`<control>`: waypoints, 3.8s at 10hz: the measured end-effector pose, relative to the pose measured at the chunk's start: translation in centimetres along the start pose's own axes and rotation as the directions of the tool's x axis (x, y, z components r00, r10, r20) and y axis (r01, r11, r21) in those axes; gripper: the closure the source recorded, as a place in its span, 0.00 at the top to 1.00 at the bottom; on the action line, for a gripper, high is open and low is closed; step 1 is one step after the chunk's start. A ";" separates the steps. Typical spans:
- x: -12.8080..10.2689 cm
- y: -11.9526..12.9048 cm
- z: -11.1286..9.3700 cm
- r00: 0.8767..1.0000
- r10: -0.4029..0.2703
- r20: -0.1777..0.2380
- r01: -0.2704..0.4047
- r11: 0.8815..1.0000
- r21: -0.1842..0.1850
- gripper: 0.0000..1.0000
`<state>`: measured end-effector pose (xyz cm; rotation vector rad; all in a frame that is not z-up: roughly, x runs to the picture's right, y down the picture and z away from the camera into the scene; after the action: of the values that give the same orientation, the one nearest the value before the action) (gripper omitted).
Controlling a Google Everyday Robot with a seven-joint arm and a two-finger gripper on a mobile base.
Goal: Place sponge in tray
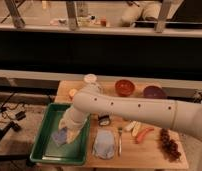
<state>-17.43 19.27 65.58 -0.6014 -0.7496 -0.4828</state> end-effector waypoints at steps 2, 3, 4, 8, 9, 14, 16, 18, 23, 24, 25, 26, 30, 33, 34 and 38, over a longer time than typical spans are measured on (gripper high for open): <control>-0.9 -1.3 0.9 0.999 -0.050 0.002 0.050 0.999 0.001 0.03; -0.7 -2.0 1.3 0.997 -0.074 -0.001 0.074 0.997 0.003 0.03; -0.2 -2.4 1.7 0.996 -0.084 -0.006 0.084 0.996 0.001 0.03; 2.4 -4.2 3.3 0.994 -0.103 -0.025 0.103 0.995 -0.012 0.03; 2.6 -4.7 3.6 0.994 -0.106 -0.031 0.106 0.994 -0.013 0.03; 2.8 -5.9 3.8 0.993 -0.114 -0.042 0.113 0.993 -0.017 0.03; 2.8 -5.9 3.8 0.993 -0.114 -0.042 0.113 0.993 -0.017 0.05; 2.8 -5.9 3.8 0.993 -0.113 -0.042 0.113 0.993 -0.017 0.22; 2.8 -5.9 3.8 0.993 -0.114 -0.042 0.114 0.993 -0.017 0.74; 2.8 -5.9 3.8 0.993 -0.114 -0.042 0.114 0.993 -0.017 0.79; 2.8 -5.9 3.8 0.993 -0.115 -0.042 0.114 0.993 -0.017 0.80; 2.8 -5.9 3.8 0.993 -0.114 -0.041 0.114 0.993 -0.018 0.80; 2.8 -5.9 3.9 0.993 -0.114 -0.040 0.114 0.993 -0.019 0.80; 2.8 -5.9 3.9 0.993 -0.114 -0.040 0.114 0.993 -0.018 0.80; 2.8 -5.9 3.9 0.993 -0.114 -0.040 0.114 0.993 -0.019 0.80; 2.8 -5.9 3.9 0.993 -0.114 -0.040 0.114 0.993 -0.018 0.80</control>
<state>-21.07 16.98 71.84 -0.5641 -0.7442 -0.6052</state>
